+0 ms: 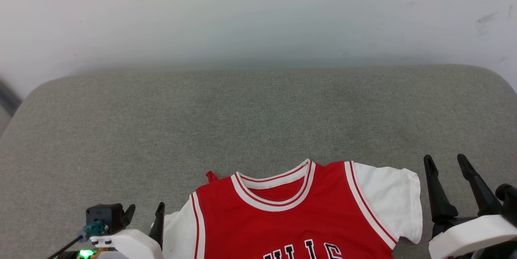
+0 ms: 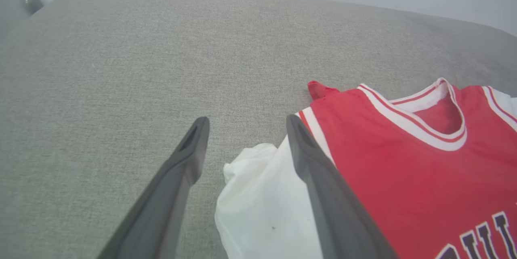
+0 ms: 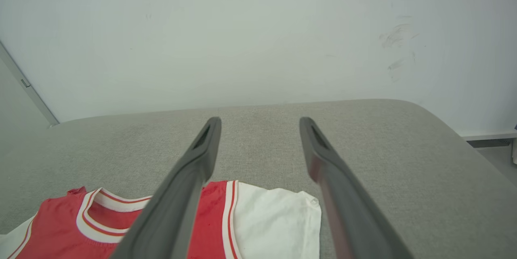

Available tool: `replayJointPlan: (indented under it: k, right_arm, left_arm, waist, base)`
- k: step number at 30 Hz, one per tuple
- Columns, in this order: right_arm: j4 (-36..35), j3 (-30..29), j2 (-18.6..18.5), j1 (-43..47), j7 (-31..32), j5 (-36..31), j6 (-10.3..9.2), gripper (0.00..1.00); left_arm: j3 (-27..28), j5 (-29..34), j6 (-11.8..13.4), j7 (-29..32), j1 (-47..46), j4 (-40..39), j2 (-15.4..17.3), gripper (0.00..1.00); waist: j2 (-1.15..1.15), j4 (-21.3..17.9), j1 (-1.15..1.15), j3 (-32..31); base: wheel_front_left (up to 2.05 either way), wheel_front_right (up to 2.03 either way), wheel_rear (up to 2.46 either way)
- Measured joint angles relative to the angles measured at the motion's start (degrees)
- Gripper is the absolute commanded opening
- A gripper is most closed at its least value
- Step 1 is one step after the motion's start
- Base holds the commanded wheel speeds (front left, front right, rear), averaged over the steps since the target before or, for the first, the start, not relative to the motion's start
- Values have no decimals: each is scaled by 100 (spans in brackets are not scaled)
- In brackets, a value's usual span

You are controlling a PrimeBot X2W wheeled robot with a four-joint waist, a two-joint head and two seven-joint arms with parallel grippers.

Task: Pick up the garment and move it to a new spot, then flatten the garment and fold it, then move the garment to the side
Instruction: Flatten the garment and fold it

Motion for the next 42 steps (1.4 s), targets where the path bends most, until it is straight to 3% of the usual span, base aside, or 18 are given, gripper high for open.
replayJointPlan:
  k: [3,7,11,15,24,25,26,27,28,34,42]
  right_arm:
    - [-5,-26,-1,26,23,20,-1,100]
    - [-24,31,0,26,45,22,0,100]
    - [-77,57,0,-17,4,20,-1,100]
    - [-55,78,-1,-97,-57,56,-1,100]
    - [204,94,0,-302,-205,121,0,100]
    - [229,96,0,-325,-231,132,0,100]
    - [252,97,0,-354,-238,133,-1,100]
    - [267,100,0,-372,-248,133,-1,100]
    - [292,100,0,-383,-252,133,0,100]
    - [347,30,0,-389,-277,98,-1,100]
    - [404,-58,-1,-327,-123,-8,-1,100]
  left_arm:
    - [-55,-31,-207,382,-198,-48,249,100]
    - [-200,-308,-590,1318,-491,-105,627,100]
    - [-278,-606,-777,2294,-758,-137,973,100]
    - [-423,-817,-888,3026,-916,-1,1115,100]
    - [-773,-939,-1122,3805,-1383,624,1053,100]
    - [-821,-949,-1174,3902,-1441,684,1040,95]
    - [-839,-1003,-1234,3999,-1494,743,1024,61]
    - [-856,-1037,-1284,4028,-1518,799,1014,37]
    - [-886,-1031,-1321,4038,-1551,846,1005,0]
    - [-867,-927,-1292,3364,-1450,1025,711,0]
    - [-499,-599,-800,2064,-1215,633,527,0]
  waist:
    - [0,4,0,-6]
    - [0,-43,0,46]
    - [0,-104,0,251]
    - [0,-192,0,511]
    - [0,-427,0,972]
    - [0,-451,0,988]
    - [0,-470,0,999]
    - [0,-486,0,1001]
    - [0,-497,0,994]
    - [0,-487,0,816]
    - [0,-312,0,471]
  base:
    - [0,0,0]
    - [0,0,0]
    - [0,0,0]
    - [0,0,0]
    - [0,0,0]
    - [0,0,0]
    - [0,0,0]
    - [0,0,0]
    - [0,0,0]
    - [0,0,0]
    - [0,0,0]
